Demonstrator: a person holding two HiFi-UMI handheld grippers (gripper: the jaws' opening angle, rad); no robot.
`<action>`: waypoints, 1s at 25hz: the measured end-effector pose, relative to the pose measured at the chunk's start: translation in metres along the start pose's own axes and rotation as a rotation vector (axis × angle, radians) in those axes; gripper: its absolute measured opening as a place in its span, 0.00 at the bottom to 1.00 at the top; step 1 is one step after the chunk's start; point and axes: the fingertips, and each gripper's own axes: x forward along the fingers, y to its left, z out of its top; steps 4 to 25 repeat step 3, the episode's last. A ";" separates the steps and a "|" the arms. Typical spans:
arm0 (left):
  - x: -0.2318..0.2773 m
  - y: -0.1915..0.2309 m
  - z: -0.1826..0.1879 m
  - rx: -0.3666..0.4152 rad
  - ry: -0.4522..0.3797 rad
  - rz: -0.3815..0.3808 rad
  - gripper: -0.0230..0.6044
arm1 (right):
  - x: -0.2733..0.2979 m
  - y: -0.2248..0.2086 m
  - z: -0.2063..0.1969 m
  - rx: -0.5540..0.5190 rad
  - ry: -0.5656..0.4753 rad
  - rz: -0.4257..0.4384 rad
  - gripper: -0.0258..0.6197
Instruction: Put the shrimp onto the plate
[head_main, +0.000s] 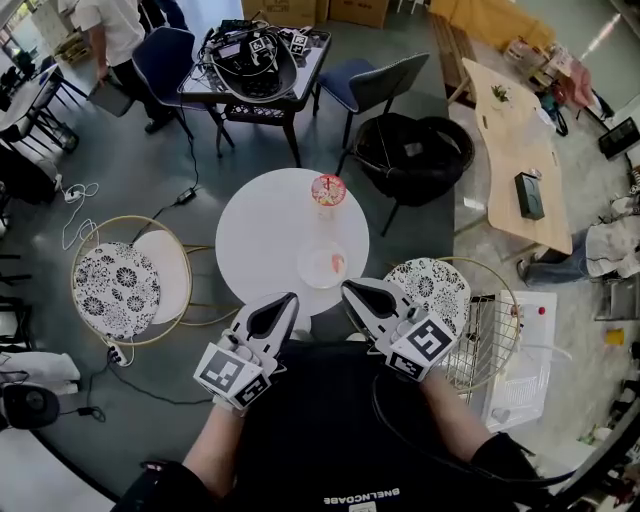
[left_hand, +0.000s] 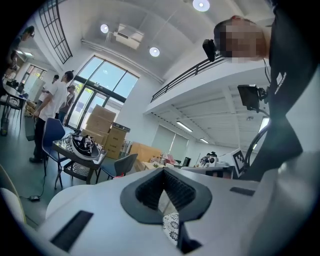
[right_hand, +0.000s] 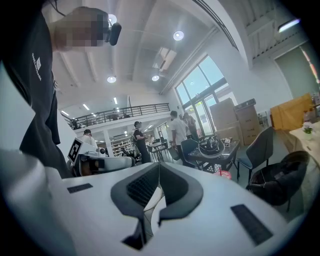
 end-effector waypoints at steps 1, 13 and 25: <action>0.000 -0.001 -0.001 -0.001 0.001 -0.012 0.04 | 0.000 0.000 -0.001 0.004 0.004 -0.002 0.07; 0.000 -0.004 -0.002 0.000 0.004 -0.032 0.04 | 0.001 0.001 -0.004 0.013 0.012 -0.007 0.07; 0.000 -0.004 -0.002 0.000 0.004 -0.032 0.04 | 0.001 0.001 -0.004 0.013 0.012 -0.007 0.07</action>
